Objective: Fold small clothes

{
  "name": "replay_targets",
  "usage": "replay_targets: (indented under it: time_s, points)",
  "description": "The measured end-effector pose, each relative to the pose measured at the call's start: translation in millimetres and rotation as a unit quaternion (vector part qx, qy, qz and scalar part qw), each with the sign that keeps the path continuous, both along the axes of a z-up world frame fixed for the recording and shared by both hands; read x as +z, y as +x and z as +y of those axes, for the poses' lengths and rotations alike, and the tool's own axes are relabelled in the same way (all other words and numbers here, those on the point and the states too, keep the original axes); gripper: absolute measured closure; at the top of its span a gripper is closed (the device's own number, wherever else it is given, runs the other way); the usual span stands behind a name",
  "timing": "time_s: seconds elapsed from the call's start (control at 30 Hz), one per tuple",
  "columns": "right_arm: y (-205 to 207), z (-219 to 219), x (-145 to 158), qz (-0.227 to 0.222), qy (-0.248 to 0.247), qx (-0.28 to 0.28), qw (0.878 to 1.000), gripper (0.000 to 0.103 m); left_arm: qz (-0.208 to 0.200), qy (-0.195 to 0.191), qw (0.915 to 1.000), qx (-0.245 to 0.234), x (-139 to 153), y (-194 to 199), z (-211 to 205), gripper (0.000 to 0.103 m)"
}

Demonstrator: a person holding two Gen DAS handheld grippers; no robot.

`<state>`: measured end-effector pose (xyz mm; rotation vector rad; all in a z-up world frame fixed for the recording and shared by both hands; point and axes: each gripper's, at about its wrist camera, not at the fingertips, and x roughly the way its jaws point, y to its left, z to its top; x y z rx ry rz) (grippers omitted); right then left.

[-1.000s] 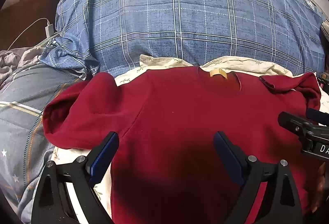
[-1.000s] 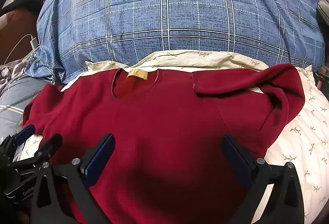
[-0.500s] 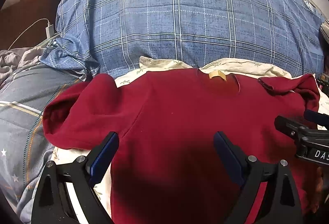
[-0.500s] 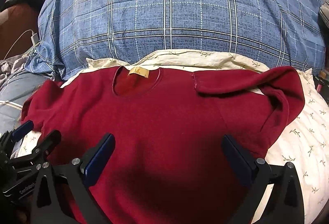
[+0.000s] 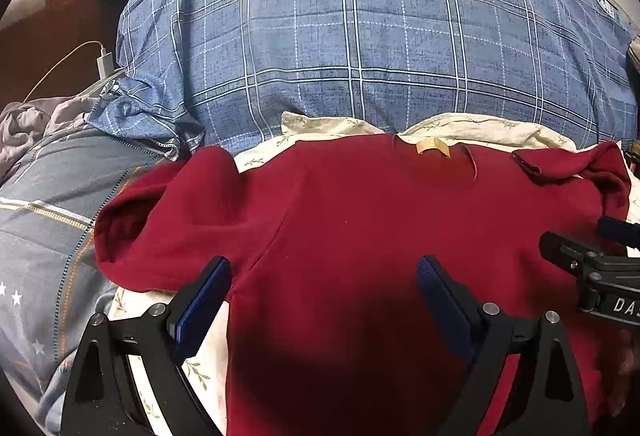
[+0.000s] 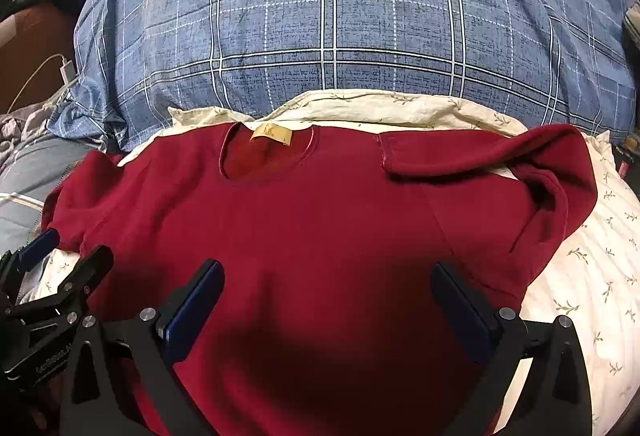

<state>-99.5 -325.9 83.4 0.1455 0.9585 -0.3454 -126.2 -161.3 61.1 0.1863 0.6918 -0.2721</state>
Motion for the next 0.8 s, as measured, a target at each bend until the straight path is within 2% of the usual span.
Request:
replay_targets:
  time_s: [0.8]
  points:
    - [0.9,6.6,-4.8,0.011,-0.005,0.015,1.0,0.0,0.009,0.003,0.9999,-0.004,-1.8,5.5,2.3,0.009]
